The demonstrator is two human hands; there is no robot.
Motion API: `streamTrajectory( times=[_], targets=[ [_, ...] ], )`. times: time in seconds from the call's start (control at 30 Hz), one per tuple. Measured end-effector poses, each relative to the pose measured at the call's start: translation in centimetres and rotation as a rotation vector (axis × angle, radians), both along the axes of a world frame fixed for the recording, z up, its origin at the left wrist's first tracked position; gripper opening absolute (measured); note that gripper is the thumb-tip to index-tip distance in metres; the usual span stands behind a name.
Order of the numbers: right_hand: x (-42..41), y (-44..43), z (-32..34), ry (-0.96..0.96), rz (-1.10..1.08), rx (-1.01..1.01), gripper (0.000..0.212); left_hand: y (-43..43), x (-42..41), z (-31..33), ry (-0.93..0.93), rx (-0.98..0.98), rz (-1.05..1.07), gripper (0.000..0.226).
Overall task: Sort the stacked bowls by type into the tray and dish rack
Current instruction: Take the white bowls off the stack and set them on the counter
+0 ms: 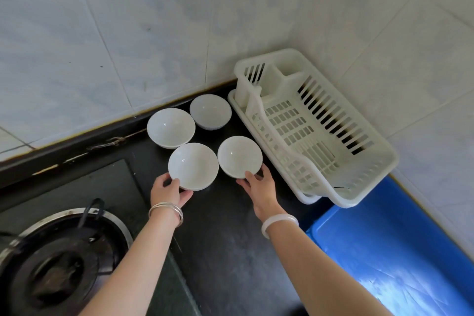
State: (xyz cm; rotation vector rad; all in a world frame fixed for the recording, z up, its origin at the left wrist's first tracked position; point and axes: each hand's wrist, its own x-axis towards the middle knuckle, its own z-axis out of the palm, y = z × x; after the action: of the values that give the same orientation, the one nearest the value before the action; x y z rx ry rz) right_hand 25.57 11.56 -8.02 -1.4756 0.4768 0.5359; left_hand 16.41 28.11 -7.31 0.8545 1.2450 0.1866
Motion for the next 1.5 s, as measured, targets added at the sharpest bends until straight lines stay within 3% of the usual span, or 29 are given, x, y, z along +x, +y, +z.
streamTrajectory(
  times=[0.7, 0.9, 1.07, 1.17, 1.37, 1.5],
  targets=[
    [2.3, 2.6, 1.2, 0.03, 0.087, -0.006, 0.056, -0.6, -0.3, -0.3, -0.057, -0.012, 0.08, 0.031],
    [1.1, 1.3, 2.9, 0.069, 0.182, -0.027, 0.054, -2.2, -1.0, -0.1, -0.094, 0.117, -0.02, 0.032],
    [-1.7, -2.7, 5.5, -0.03, 0.234, -0.121, 0.043, -4.3, -2.8, 0.9, -0.162, 0.064, -0.067, 0.026],
    [-4.6, -7.0, 6.9, -0.127, 0.271, -0.196, 0.033, -7.0, -4.4, 1.0, -0.116, 0.099, -0.162, 0.041],
    [-12.0, -18.1, 7.7, -0.227, 0.257, -0.485, 0.017, -15.4, -7.9, 1.7, -0.131, 0.133, -0.54, 0.032],
    [-17.2, -25.2, 6.8, -0.21, 0.226, -0.792, 0.018, -21.2, -10.5, 1.7, -0.119, 0.204, -0.842, 0.028]
  ],
)
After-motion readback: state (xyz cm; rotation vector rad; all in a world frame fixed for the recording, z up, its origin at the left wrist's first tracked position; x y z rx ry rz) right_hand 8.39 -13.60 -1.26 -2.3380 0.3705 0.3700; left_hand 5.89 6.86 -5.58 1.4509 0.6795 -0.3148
